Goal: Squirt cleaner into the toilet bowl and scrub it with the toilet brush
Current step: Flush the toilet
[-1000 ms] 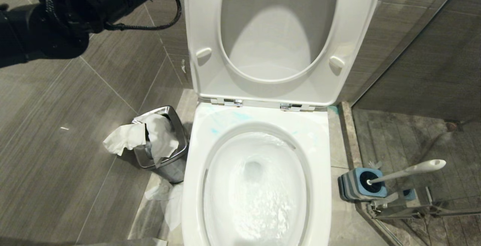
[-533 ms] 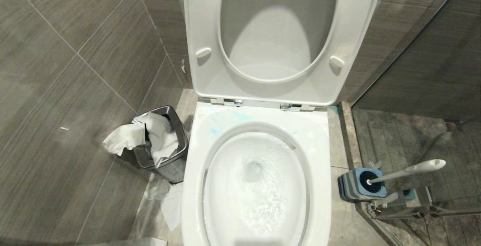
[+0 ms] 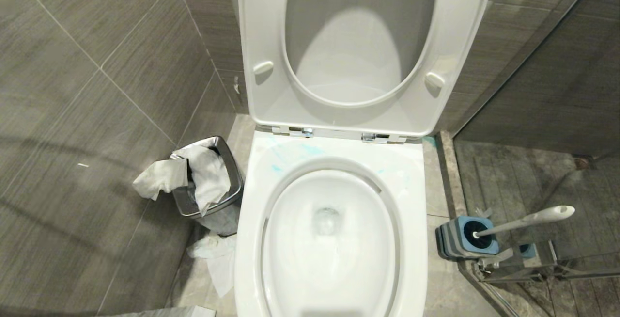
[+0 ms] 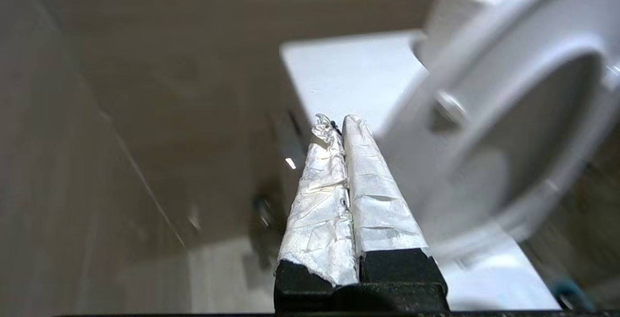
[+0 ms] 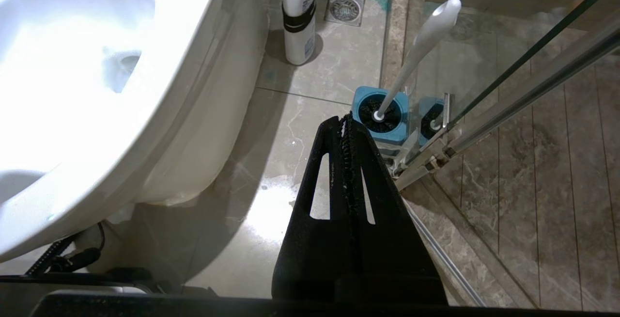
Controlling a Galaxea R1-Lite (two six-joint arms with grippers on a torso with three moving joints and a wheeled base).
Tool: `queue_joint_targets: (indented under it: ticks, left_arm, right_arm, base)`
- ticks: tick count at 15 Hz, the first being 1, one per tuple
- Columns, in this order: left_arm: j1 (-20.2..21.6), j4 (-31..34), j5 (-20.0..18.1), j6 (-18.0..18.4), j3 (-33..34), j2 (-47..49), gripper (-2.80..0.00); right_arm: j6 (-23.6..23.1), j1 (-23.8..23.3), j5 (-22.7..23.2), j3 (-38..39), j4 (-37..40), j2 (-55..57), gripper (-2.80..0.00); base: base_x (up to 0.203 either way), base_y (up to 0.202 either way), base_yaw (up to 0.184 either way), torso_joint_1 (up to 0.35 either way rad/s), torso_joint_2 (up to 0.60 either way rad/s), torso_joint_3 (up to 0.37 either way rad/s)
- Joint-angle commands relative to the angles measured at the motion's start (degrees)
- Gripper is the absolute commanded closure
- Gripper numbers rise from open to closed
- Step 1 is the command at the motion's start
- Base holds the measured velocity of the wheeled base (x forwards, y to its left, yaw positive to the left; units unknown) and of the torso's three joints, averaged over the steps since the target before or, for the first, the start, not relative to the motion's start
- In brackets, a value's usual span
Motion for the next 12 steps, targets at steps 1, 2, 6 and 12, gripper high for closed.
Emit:
queue_joint_targets:
  ticks: [1, 2, 6, 12]
  left_arm:
    - [0.30, 15.35, -3.88, -0.79, 0.01, -5.33, 0.00]
    - [-1.22, 16.70, -6.49, -1.80, 0.12, -5.25, 0.00]
    - [-4.21, 9.30, -7.72, -8.55, 1.47, -3.85, 0.00]
    - [6.31, -2.82, -25.39, -13.82, 1.07, 7.69, 0.00]
  right_arm:
    - [-0.01, -0.01, -0.02, 0.01, 0.02, 0.05, 0.00]
    - [-0.01, -0.01, -0.02, 0.01, 0.02, 0.05, 0.00]
    - [-0.01, -0.01, -0.02, 0.10, 0.02, 0.05, 0.00]
    - [-0.01, 0.01, -0.02, 0.01, 0.02, 0.05, 0.00]
  base:
    - [0.000, 0.000, 0.000, 0.000, 0.00, 0.000]
    - [0.000, 0.000, 0.000, 0.000, 0.00, 0.000]
    - [0.000, 0.000, 0.000, 0.000, 0.00, 0.000]
    - [0.000, 0.000, 0.000, 0.000, 0.00, 0.000]
